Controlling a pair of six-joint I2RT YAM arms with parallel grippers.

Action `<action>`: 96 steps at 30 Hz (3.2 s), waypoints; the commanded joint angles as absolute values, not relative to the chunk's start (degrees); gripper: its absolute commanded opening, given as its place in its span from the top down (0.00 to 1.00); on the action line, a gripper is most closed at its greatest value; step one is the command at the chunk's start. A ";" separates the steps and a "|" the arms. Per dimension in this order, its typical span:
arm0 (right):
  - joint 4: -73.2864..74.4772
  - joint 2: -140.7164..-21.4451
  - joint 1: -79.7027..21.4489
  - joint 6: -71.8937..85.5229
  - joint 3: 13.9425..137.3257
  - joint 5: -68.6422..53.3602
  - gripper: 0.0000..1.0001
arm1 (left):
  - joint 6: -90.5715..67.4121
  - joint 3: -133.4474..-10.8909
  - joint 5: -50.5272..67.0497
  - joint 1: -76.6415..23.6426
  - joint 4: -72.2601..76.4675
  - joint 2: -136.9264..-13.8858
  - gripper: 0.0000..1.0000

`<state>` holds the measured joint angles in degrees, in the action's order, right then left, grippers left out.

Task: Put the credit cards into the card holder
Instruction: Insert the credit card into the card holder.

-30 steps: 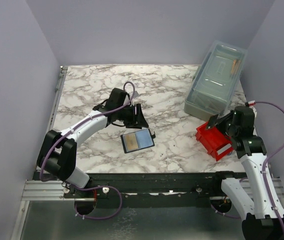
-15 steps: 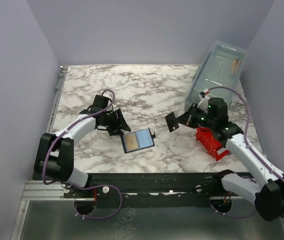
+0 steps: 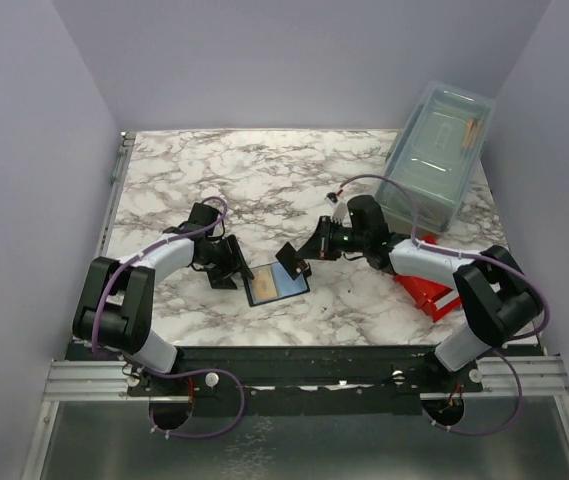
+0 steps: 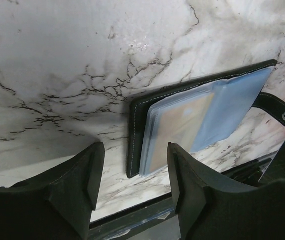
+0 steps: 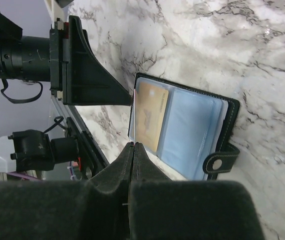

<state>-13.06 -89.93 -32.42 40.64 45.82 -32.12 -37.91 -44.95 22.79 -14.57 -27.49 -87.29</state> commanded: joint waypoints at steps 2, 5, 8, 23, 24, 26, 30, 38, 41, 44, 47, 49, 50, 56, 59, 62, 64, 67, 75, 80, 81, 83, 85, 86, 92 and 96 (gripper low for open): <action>-21.30 -94.58 -34.00 40.97 46.54 -36.44 1.00 | -40.29 -43.61 18.94 -14.24 -28.30 -89.42 0.42; -22.12 -96.64 -34.42 41.21 46.22 -36.24 1.00 | -40.72 -43.60 18.20 -14.24 -28.28 -90.69 0.44; -22.61 -98.33 -34.83 41.44 46.13 -36.27 1.00 | -41.01 -43.32 17.82 -14.24 -28.04 -91.29 0.45; -25.25 -102.66 -35.94 42.37 43.88 -35.33 1.00 | -41.76 -42.11 15.13 -14.99 -26.13 -94.40 0.50; -25.29 -102.73 -35.95 42.36 43.55 -35.10 1.00 | -41.75 -42.02 15.18 -14.96 -25.95 -94.48 0.50; -25.42 -102.79 -35.95 42.37 43.16 -34.98 1.00 | -41.75 -41.94 15.20 -14.95 -25.85 -94.51 0.52; -24.83 -102.58 -36.03 42.13 42.77 -34.08 1.00 | -41.70 -41.84 15.18 -14.94 -25.70 -94.51 0.55; -24.98 -104.60 -36.66 42.55 43.51 -33.26 1.00 | -41.63 -41.68 15.73 -14.99 -25.66 -94.22 0.60; -25.68 -104.97 -36.74 43.08 43.43 -32.79 1.00 | -41.66 -41.61 15.94 -14.94 -25.49 -93.98 0.61; -26.66 -105.68 -36.78 43.48 43.64 -32.70 1.00 | -41.75 -41.55 16.44 -15.00 -25.42 -93.90 0.61; -27.91 -106.68 -36.99 43.71 44.06 -32.16 1.00 | -41.92 -41.31 16.89 -15.05 -25.16 -93.86 0.63; -28.75 -107.29 -37.21 44.21 44.33 -31.49 1.00 | -42.00 -41.15 17.04 -15.07 -25.08 -93.85 0.63; -29.21 -107.66 -37.30 44.55 44.35 -31.14 1.00 | -42.05 -41.06 17.15 -15.06 -24.93 -93.80 0.63; -33.10 -108.61 -37.91 46.55 43.35 -28.00 1.00 | -42.85 -40.19 17.65 -15.03 -24.40 -93.08 0.64; -34.14 -108.72 -38.77 46.82 43.06 -25.98 1.00 | -43.29 -39.62 17.91 -15.03 -23.97 -92.77 0.65; -36.36 -108.81 -39.09 47.79 41.96 -24.33 1.00 | -43.55 -39.14 18.01 -15.04 -23.69 -92.62 0.65; -37.53 -108.94 -39.41 48.13 41.42 -23.74 1.00 | -43.67 -39.04 18.23 -15.03 -23.57 -92.53 0.65; -39.46 -108.98 -40.20 48.88 40.41 -22.40 1.00 | -43.90 -38.81 18.41 -15.10 -23.41 -92.17 0.66; -43.38 -109.60 -41.95 51.97 37.55 -20.26 1.00 | -45.81 -37.45 18.16 -15.08 -22.63 -89.29 0.62; -34.62 -108.55 -42.06 48.59 39.98 -18.71 0.91 | -47.32 -36.72 16.77 -14.97 -22.63 -85.23 0.52; -32.21 -108.11 -42.12 47.79 40.70 -18.16 0.89 | -47.51 -36.55 16.38 -14.95 -22.67 -84.55 0.51; -27.89 -107.81 -42.27 46.21 42.03 -17.69 0.84 | -47.77 -36.33 15.93 -14.97 -22.78 -83.69 0.51; -23.35 -107.75 -42.52 44.63 43.62 -17.00 0.78 | -47.81 -36.21 16.07 -14.94 -22.68 -83.71 0.58; -21.82 -107.75 -42.57 43.95 44.10 -16.89 0.77 | -47.75 -36.13 16.13 -14.95 -22.63 -83.98 0.60; -16.32 -108.91 -45.47 39.87 48.50 -16.02 0.74 | -47.85 -35.62 18.94 -14.94 -20.28 -86.34 0.69; -15.55 -109.70 -48.29 39.56 51.38 -16.25 0.78 | -47.99 -35.34 19.97 -14.95 -19.31 -86.67 0.77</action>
